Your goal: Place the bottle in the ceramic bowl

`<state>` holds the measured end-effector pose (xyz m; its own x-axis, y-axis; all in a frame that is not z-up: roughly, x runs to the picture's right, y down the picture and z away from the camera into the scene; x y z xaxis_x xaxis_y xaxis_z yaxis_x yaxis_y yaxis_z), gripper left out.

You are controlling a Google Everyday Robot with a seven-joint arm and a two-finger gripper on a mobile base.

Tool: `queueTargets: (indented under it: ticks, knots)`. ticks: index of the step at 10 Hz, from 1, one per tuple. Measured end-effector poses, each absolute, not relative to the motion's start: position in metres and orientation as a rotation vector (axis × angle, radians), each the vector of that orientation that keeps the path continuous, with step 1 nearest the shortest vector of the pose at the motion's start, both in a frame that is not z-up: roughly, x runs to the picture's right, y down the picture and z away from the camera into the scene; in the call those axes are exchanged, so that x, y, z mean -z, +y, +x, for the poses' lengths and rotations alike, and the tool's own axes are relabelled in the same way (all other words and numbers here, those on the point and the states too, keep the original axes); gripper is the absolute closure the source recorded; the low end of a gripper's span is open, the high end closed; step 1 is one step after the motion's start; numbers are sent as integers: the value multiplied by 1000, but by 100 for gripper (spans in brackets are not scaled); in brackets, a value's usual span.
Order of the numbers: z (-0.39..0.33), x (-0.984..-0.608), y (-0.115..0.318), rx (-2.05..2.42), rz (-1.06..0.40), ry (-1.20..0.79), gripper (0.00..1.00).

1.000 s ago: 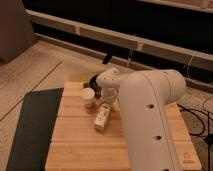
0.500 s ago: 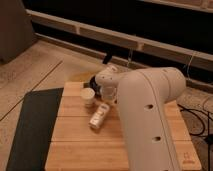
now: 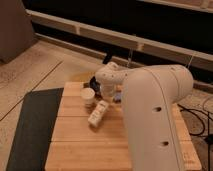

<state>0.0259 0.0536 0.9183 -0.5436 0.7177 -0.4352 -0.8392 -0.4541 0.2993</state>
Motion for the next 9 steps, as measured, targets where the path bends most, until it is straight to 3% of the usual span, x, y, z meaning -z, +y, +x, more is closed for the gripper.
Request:
queueTargets:
  ticks: [9]
  knots:
    - [27,-919,55,-2070,-307,613,100]
